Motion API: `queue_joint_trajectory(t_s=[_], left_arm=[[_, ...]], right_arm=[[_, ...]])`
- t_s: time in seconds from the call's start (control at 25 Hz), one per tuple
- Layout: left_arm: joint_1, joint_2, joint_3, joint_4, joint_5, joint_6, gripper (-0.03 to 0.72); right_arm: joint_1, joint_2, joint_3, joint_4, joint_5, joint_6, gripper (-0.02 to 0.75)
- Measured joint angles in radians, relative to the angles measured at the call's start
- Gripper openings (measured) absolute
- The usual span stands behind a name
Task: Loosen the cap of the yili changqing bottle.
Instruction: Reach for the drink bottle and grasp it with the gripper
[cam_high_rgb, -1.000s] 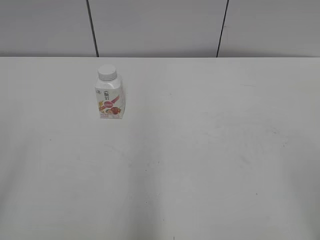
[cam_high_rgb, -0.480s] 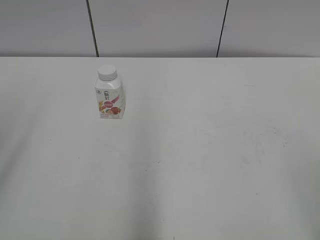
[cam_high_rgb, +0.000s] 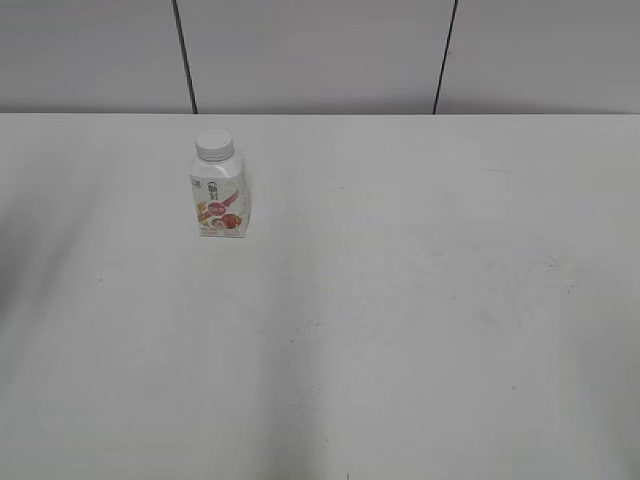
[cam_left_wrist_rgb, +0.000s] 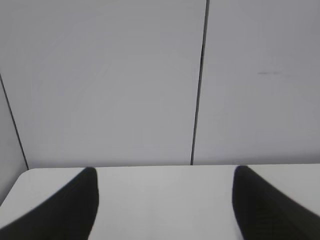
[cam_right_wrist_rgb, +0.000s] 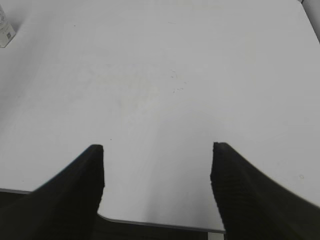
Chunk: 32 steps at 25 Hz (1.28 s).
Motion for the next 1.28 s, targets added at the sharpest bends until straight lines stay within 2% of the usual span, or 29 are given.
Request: queue_joint_trajectory(t_s=[0.24, 0.36, 0.6, 0.76, 0.88, 1.0, 1.12, 1.28], left_arm=[[0.0, 0.092, 0.027, 0.015, -0.137, -0.006, 0.51], [0.0, 0.153, 0.071, 0.119, -0.22, -0.08, 0.51], [0.027, 0.299, 0.093, 0.345, -0.27, -0.268, 0.51], [0.08, 0.377, 0.093, 0.564, -0.441, -0.424, 0.51], [0.143, 0.447, 0.093, 0.77, -0.596, -0.475, 0.51], [0.223, 0.521, 0.093, 0.912, -0.71, -0.497, 0.51], [0.283, 0.575, 0.093, 0.95, -0.751, -0.502, 0.51], [0.294, 0.594, 0.092, 0.945, -0.789, -0.495, 0.512]], right_arm=[[0.0, 0.0, 0.0, 0.0, 0.0, 0.0, 0.531], [0.0, 0.0, 0.0, 0.0, 0.0, 0.0, 0.531], [0.0, 0.0, 0.0, 0.0, 0.0, 0.0, 0.531], [0.0, 0.0, 0.0, 0.001, 0.0, 0.0, 0.531], [0.0, 0.0, 0.0, 0.001, 0.0, 0.0, 0.531], [0.0, 0.0, 0.0, 0.001, 0.0, 0.0, 0.531], [0.0, 0.0, 0.0, 0.001, 0.0, 0.0, 0.531], [0.0, 0.0, 0.0, 0.001, 0.0, 0.0, 0.531]])
